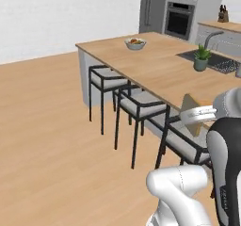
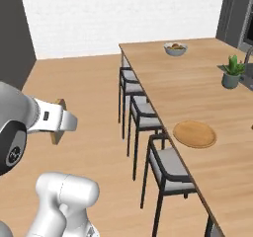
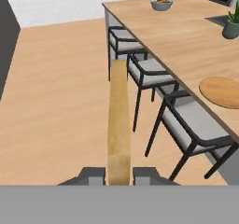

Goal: Start the toaster. Once the lever pops up, take the bread to the plate on the dining counter.

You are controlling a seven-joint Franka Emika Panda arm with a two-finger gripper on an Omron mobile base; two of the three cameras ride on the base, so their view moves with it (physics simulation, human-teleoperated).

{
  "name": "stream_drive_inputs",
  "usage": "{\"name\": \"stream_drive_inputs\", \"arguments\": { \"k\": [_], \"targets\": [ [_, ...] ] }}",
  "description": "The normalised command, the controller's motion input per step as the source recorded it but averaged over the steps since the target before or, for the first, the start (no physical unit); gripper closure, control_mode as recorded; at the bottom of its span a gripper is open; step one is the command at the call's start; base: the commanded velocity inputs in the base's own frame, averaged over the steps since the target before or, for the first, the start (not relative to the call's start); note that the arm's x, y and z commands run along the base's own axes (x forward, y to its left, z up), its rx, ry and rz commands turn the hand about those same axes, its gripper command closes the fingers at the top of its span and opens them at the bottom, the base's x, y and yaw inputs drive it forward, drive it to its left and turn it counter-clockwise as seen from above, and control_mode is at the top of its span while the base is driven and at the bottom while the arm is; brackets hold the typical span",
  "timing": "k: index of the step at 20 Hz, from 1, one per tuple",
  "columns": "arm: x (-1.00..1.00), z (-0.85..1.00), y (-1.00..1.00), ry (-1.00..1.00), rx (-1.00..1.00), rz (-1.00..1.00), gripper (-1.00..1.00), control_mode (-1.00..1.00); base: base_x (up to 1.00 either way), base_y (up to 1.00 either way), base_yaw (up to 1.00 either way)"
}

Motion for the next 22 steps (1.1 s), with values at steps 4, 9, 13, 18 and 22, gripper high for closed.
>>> {"name": "stream_drive_inputs", "arguments": {
  "k": [4, 9, 13, 18, 22],
  "targets": [
    [0.0, 0.0, 0.0, 0.0, 0.0, 0.0, 1.0, 1.0, 0.13, 0.37, -0.64],
    [0.0, 0.0, 0.0, 0.0, 0.0, 0.0, 1.0, 1.0, 0.2, 0.46, -0.66],
    [0.0, 0.0, 0.0, 0.0, 0.0, 0.0, 1.0, 1.0, 0.25, 0.49, -0.68],
    [0.0, 0.0, 0.0, 0.0, 0.0, 0.0, 1.0, 1.0, 0.29, 0.39, -0.66],
    [0.0, 0.0, 0.0, 0.0, 0.0, 0.0, 1.0, 1.0, 0.35, 0.4, -0.64]
  ]
}}
